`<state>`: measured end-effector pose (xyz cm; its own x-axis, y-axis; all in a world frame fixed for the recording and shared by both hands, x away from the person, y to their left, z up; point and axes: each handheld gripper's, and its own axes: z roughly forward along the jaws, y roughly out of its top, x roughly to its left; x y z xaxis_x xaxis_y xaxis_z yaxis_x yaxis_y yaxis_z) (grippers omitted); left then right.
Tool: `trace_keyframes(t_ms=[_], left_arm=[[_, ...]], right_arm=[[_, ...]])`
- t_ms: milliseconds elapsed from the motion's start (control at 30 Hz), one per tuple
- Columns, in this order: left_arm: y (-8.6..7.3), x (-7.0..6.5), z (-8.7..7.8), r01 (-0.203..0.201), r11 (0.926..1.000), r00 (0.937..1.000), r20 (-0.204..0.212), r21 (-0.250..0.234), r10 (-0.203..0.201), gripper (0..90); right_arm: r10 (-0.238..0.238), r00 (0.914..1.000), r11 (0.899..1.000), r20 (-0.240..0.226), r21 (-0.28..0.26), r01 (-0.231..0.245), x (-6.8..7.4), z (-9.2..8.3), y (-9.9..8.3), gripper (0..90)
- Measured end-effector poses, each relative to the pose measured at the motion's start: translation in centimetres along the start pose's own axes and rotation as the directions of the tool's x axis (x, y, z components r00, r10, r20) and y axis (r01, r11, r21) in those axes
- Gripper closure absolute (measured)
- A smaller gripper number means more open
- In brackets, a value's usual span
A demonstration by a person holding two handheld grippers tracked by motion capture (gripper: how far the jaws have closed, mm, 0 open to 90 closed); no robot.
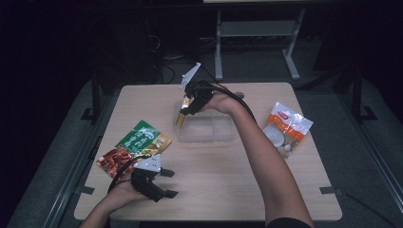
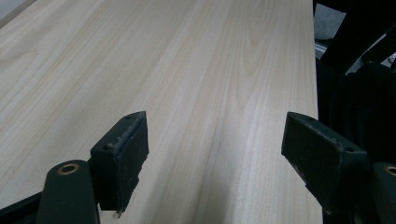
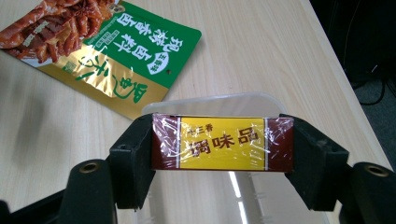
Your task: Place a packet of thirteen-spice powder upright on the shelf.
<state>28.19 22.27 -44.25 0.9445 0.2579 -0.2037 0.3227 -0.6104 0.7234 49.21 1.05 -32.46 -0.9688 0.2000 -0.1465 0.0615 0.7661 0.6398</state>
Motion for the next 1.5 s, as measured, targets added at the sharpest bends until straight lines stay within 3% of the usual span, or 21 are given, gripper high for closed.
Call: trace_keyframes(t_ms=[533, 1067, 1267, 1433, 1500], left_arm=[[0.0, -0.1, 0.1, -0.003, 1.0, 0.9999, 0.01, 0.002, 0.003, 22.7], [0.0, 0.0, 0.3, -0.012, 0.9998, 0.9998, 0.015, 0.015, 0.012, 22.7], [0.0, 0.0, 0.3, -0.016, 0.9996, 0.9998, 0.009, 0.023, 0.016, 22.7], [-0.1, 0.1, 0.3, -0.017, 0.9995, 0.9998, 0.005, 0.025, 0.017, 22.7], [-0.1, 0.2, 0.3, -0.018, 0.9995, 0.9998, 0.004, 0.026, 0.018, 22.6]], right_arm=[[-0.012, 0.9995, 1.0, -0.028, -0.001, 0.012, 0.0, 2.0, 0.6, 31.2], [-0.002, 0.9998, 0.999, -0.022, 0.053, 0.003, 0.3, 4.3, 0.5, 28.9], [0.018, 0.9998, 1.0, -0.006, 0.023, -0.017, 0.1, 3.6, 0.5, 25.5], [0.048, 0.9988, 0.998, -0.009, -0.027, -0.048, 0.1, 1.8, 0.4, 20.5], [0.061, 0.9981, 0.997, 0.01, -0.04, -0.06, 0.3, 1.1, 0.2, 19.1]])
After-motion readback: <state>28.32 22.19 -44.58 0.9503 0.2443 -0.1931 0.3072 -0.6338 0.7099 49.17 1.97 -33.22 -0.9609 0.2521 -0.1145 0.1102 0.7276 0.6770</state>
